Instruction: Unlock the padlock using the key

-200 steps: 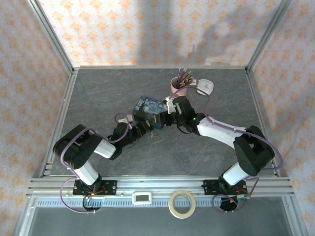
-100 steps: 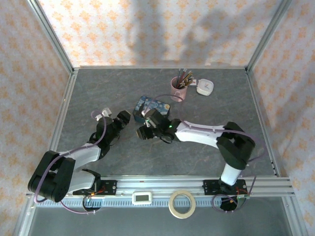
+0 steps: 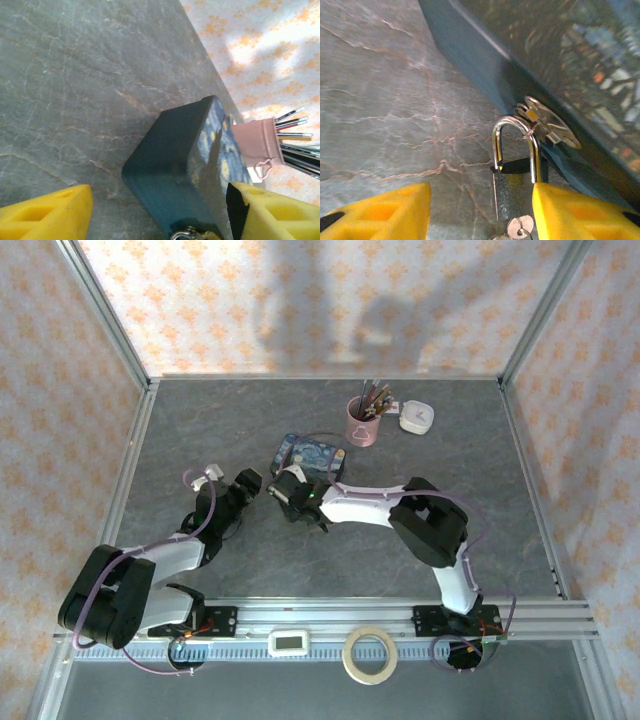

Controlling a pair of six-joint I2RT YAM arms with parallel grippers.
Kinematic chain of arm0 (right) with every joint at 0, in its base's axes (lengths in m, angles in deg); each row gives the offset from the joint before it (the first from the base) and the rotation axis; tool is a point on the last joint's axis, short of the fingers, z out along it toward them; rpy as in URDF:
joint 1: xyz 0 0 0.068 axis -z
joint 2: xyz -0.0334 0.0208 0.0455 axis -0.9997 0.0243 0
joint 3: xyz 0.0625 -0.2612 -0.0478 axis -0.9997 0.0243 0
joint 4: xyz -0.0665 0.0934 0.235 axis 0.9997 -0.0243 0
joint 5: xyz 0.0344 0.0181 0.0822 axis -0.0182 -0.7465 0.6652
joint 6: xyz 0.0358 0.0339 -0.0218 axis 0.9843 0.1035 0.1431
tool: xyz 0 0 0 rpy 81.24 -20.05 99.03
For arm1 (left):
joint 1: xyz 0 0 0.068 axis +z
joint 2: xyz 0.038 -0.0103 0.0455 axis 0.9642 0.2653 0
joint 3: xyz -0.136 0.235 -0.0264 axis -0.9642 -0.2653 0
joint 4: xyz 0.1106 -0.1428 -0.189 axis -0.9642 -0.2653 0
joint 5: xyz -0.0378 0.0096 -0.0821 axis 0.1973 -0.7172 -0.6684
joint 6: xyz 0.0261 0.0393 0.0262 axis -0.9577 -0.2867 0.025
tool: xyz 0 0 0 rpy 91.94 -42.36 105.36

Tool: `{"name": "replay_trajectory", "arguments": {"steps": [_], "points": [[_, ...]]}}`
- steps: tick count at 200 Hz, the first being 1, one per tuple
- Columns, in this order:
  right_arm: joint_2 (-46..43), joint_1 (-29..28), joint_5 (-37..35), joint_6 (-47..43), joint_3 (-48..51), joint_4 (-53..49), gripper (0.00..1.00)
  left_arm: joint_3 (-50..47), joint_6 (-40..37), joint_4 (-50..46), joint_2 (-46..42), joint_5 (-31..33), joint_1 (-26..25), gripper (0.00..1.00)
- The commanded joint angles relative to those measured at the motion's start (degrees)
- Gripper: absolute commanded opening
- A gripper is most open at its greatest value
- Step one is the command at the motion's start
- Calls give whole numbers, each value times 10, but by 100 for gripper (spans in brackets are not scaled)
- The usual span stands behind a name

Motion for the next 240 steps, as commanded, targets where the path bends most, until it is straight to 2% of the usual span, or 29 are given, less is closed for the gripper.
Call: {"name": "replay_trajectory", "arguments": {"steps": [1, 70, 127, 156, 199, 240], "points": [[21, -3, -56, -13, -24, -18, 53, -5, 5, 20, 0, -4, 6, 70], [45, -3, -124, -31, 1, 14, 51, -1, 10, 31, 6, -11, 6, 70], [46, 1, -119, -57, 36, 61, 35, 0, 15, 36, 5, -16, 6, 70], [14, 22, -52, -69, 69, 102, 21, -2, 15, 38, -2, -22, 6, 70], [-43, 69, 113, -144, 109, 153, 0, -15, 8, 58, -20, -39, 6, 69], [-63, 123, 320, -227, 100, 148, 0, -25, -13, 86, -14, -87, 5, 66]]}}
